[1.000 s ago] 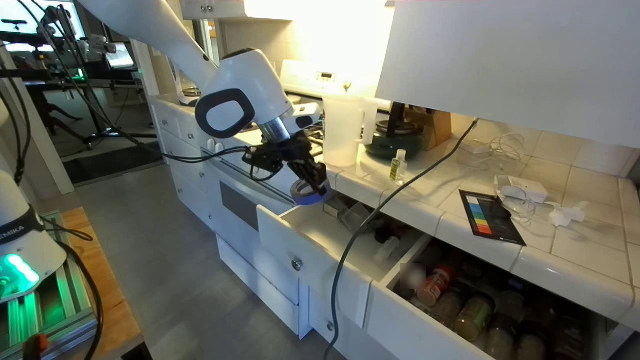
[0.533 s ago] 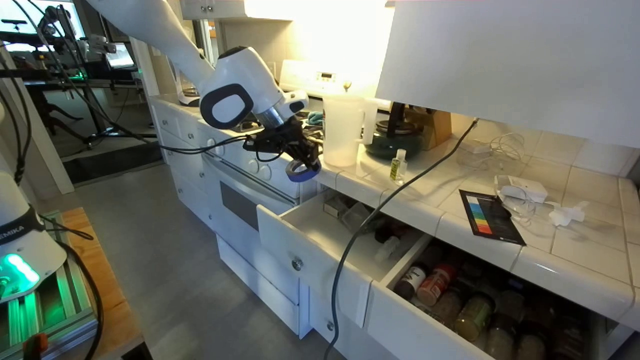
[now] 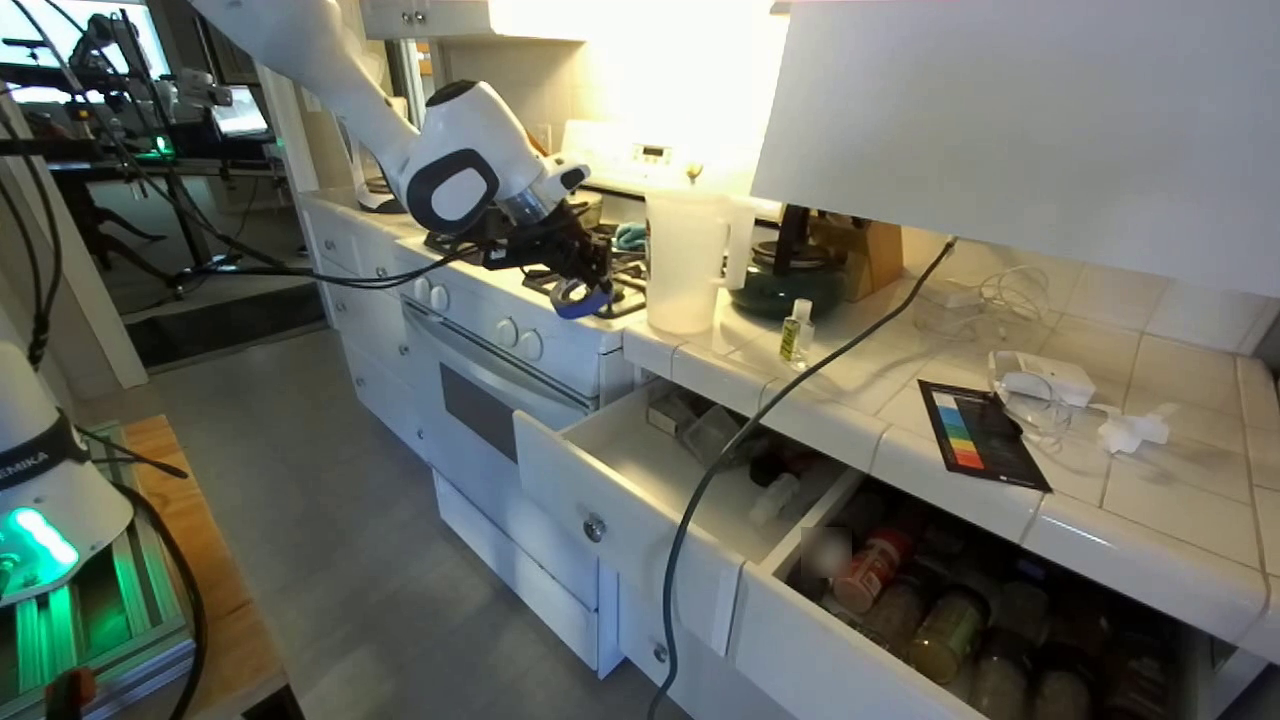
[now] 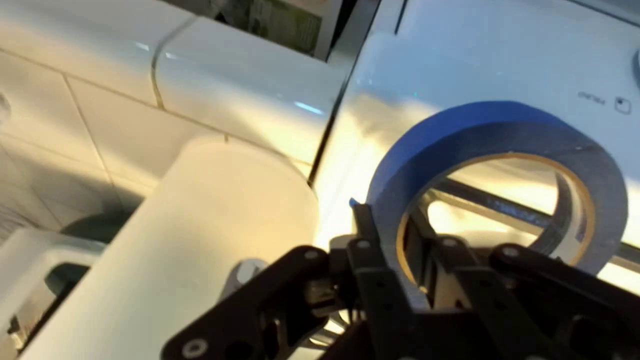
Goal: Remove the blue masking tape from the open drawer and put it on the stovetop.
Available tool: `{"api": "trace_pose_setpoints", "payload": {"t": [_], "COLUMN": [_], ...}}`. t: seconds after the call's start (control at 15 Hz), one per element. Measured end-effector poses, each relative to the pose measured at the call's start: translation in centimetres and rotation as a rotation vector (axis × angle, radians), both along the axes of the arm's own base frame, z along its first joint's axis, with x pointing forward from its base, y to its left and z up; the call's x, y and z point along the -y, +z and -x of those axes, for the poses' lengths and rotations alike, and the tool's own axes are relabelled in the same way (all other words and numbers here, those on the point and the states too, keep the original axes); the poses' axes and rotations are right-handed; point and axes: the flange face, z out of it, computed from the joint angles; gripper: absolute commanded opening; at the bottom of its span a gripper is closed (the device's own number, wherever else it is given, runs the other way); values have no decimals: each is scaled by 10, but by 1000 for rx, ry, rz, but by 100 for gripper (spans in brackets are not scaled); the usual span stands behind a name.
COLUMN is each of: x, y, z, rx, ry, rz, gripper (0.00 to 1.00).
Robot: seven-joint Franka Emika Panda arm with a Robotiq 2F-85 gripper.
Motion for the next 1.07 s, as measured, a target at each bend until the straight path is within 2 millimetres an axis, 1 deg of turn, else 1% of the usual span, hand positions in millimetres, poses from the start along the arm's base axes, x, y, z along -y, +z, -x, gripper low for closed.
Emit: {"api": "trace_pose_setpoints", "payload": {"t": [0.4,0.6,0.87,1.07], "x": [-62,-90,-132,-164], "y": [44,55,42,24], "z": [-54,-82,-121,-139], "rx": [105,125,2,-82], "ry": [149,196,284,389], "rz": [39,18,-83,-111], "gripper": [5,5,5,5]}}
